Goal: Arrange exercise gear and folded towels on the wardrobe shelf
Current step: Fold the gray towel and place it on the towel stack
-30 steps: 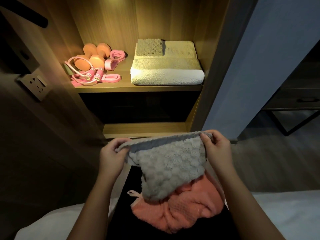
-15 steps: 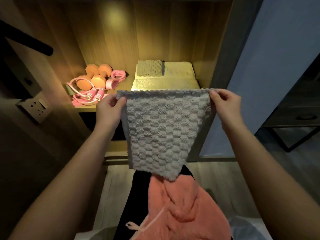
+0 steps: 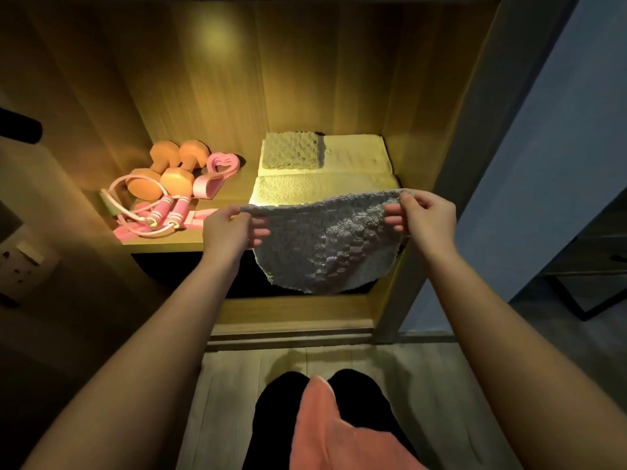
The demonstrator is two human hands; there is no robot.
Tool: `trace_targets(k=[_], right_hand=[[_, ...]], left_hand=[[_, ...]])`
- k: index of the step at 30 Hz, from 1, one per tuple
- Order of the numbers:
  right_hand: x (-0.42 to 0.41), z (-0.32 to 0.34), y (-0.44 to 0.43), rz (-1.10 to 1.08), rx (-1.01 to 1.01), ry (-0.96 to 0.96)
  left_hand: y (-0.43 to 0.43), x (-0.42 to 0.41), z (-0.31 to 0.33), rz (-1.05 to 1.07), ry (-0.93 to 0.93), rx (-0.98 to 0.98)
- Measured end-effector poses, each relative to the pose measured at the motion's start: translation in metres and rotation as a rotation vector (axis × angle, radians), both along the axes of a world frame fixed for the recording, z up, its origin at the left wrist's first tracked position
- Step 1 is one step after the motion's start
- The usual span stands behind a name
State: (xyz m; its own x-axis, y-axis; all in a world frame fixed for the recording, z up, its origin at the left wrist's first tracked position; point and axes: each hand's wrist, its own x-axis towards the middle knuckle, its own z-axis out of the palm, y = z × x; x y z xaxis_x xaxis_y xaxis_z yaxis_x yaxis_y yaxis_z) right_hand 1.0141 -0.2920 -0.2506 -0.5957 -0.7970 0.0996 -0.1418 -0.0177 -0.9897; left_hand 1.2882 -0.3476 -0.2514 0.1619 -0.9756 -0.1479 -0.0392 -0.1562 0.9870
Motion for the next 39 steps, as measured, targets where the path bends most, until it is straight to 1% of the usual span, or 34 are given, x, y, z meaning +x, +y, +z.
trace_targets(k=[2, 5, 8, 10, 13, 15, 16, 17, 19, 20, 21, 22, 25, 26, 30, 33, 36, 39], right_hand=[[0.003, -0.001, -0.021, -0.018, -0.018, -0.046], [0.005, -0.004, -0.056, -0.049, -0.035, -0.106], [0.004, -0.011, -0.091, -0.084, -0.024, -0.12], [0.003, -0.02, -0.112, -0.111, 0.029, -0.032], [0.003, -0.036, -0.135, -0.092, 0.207, 0.196], [0.009, -0.047, -0.144, 0.012, 0.29, 0.337], [0.014, -0.053, -0.146, 0.081, 0.31, 0.422], [0.018, -0.06, -0.146, 0.151, 0.336, 0.569], [0.024, -0.074, -0.149, 0.246, 0.429, 0.928], [0.023, -0.079, -0.151, 0.27, 0.477, 1.045], [0.022, -0.083, -0.154, 0.296, 0.525, 1.103], [0.019, -0.086, -0.157, 0.319, 0.561, 1.12], [0.012, -0.092, -0.164, 0.347, 0.587, 1.161], [0.011, -0.094, -0.164, 0.348, 0.589, 1.18], [0.008, -0.094, -0.163, 0.317, 0.645, 1.201], [0.004, -0.092, -0.159, 0.273, 0.689, 1.201], [-0.002, -0.091, -0.149, 0.207, 0.7, 1.207], [-0.01, -0.091, -0.134, 0.115, 0.686, 1.211]], left_hand=[[-0.021, -0.01, -0.005, 0.045, 0.073, -0.013], [-0.053, -0.025, -0.012, 0.094, 0.078, -0.078], [-0.083, -0.04, -0.02, 0.104, 0.02, -0.162], [-0.103, -0.05, -0.027, 0.102, -0.088, -0.169], [-0.121, -0.065, -0.039, 0.088, -0.396, -0.105], [-0.124, -0.074, -0.048, 0.06, -0.574, -0.165], [-0.123, -0.079, -0.054, 0.011, -0.663, -0.208], [-0.123, -0.083, -0.059, -0.062, -0.799, -0.234], [-0.126, -0.091, -0.072, -0.193, -1.187, -0.213], [-0.128, -0.092, -0.075, -0.233, -1.339, -0.185], [-0.131, -0.094, -0.076, -0.267, -1.414, -0.177], [-0.135, -0.096, -0.076, -0.302, -1.432, -0.217], [-0.142, -0.096, -0.082, -0.491, -1.4, -0.426], [-0.144, -0.093, -0.083, -0.511, -1.4, -0.446], [-0.149, -0.072, -0.087, -0.406, -1.415, -0.329], [-0.15, -0.057, -0.086, -0.326, -1.424, -0.287], [-0.143, -0.045, -0.085, -0.27, -1.366, -0.266], [-0.129, -0.029, -0.087, -0.197, -1.27, -0.313]])
